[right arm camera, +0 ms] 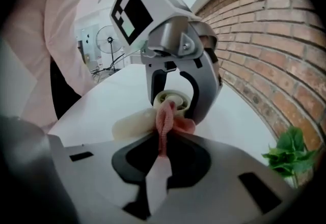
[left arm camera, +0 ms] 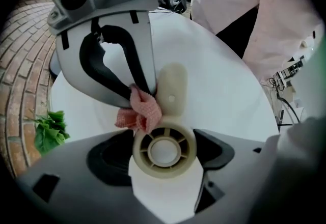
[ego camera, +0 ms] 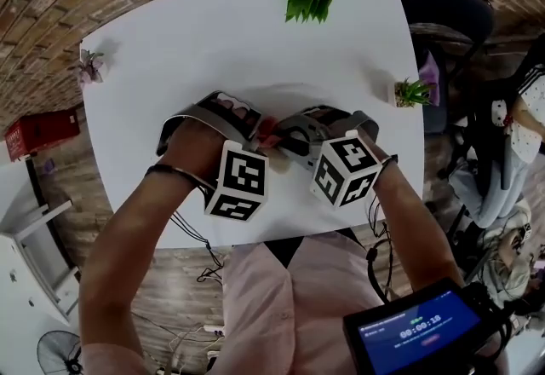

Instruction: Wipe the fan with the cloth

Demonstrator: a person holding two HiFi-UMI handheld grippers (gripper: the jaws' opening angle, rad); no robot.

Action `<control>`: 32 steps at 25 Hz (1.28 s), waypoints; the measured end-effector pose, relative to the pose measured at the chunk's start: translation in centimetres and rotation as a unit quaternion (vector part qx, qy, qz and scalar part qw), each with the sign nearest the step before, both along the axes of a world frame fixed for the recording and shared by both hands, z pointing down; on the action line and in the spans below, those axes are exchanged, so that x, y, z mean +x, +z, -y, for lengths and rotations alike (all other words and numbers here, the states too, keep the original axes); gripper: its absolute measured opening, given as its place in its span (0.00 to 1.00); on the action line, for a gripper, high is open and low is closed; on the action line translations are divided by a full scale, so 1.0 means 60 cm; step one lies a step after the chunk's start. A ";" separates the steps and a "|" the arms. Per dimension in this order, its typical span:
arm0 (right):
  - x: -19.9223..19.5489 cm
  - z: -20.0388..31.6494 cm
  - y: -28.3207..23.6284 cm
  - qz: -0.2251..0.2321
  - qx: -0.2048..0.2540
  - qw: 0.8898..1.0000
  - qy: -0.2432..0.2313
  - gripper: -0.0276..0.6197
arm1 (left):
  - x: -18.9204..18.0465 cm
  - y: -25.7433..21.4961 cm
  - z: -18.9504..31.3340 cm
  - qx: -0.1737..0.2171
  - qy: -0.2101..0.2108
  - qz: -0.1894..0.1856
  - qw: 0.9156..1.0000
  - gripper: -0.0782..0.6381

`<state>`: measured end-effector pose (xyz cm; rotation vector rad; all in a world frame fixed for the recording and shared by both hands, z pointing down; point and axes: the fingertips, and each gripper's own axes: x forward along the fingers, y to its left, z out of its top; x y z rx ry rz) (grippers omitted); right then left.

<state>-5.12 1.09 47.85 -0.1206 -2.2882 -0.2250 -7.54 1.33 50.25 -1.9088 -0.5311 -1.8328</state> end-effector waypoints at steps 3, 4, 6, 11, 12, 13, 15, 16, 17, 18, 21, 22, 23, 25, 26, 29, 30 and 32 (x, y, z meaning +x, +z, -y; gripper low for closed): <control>0.007 -0.012 -0.002 -0.012 -0.011 0.999 -0.041 0.10 | 0.000 0.001 0.002 -0.002 -0.004 -0.001 1.000 0.63; 0.012 -0.018 -0.003 -0.014 -0.020 0.998 -0.050 0.10 | 0.000 0.002 0.001 -0.004 -0.005 0.000 1.000 0.63; 0.021 -0.030 -0.005 -0.017 -0.035 0.998 -0.057 0.10 | -0.001 0.002 0.000 -0.006 -0.008 0.001 1.000 0.63; 0.043 -0.047 -0.008 -0.010 -0.055 0.998 -0.035 0.10 | 0.002 0.003 -0.001 -0.016 -0.017 -0.007 1.000 0.63; 0.046 -0.050 -0.008 -0.009 -0.057 0.998 -0.028 0.10 | 0.002 0.003 0.000 -0.019 -0.020 -0.009 1.000 0.63; 0.049 -0.052 -0.008 -0.008 -0.059 0.998 -0.019 0.10 | 0.001 0.003 0.001 -0.023 -0.025 -0.012 0.999 0.63; 0.055 -0.056 -0.008 -0.004 -0.062 0.998 0.001 0.10 | -0.003 0.002 0.002 -0.030 -0.041 -0.017 0.999 0.63; 0.059 -0.057 -0.008 -0.002 -0.063 0.998 0.013 0.10 | -0.004 0.002 0.003 -0.034 -0.051 -0.019 0.998 0.63; 0.064 -0.059 -0.008 0.000 -0.065 0.998 0.024 0.10 | -0.004 0.001 0.004 -0.037 -0.061 -0.020 0.997 0.63; 0.068 -0.060 -0.008 0.002 -0.066 0.997 0.035 0.10 | -0.004 0.001 0.005 -0.040 -0.070 -0.021 0.997 0.63; 0.076 -0.067 -0.008 0.005 -0.071 0.995 0.063 0.10 | -0.003 0.002 0.006 -0.045 -0.094 -0.021 0.994 0.63; 0.077 -0.069 -0.008 0.006 -0.072 0.995 0.072 0.10 | -0.002 0.002 0.007 -0.047 -0.104 -0.022 0.993 0.63; 0.079 -0.071 -0.008 0.006 -0.073 0.994 0.081 0.10 | -0.001 0.002 0.008 -0.049 -0.116 -0.025 0.992 0.63; 0.083 -0.078 -0.008 0.008 -0.077 0.992 0.095 0.10 | 0.001 0.002 0.010 -0.054 -0.146 -0.030 0.987 0.63; 0.084 -0.083 -0.008 0.010 -0.079 0.992 0.100 0.10 | 0.003 0.002 0.011 -0.055 -0.164 -0.032 0.984 0.63; 0.075 -0.100 -0.010 0.023 -0.089 0.989 0.113 0.10 | 0.015 0.001 0.019 -0.062 -0.245 -0.049 0.966 0.63; 0.068 -0.106 -0.012 0.032 -0.095 0.988 0.119 0.10 | 0.020 0.000 0.022 -0.067 -0.279 -0.061 0.956 0.63; 0.053 -0.114 -0.018 0.053 -0.111 0.982 0.140 0.10 | 0.030 -0.001 0.027 -0.076 -0.340 -0.090 0.933 0.63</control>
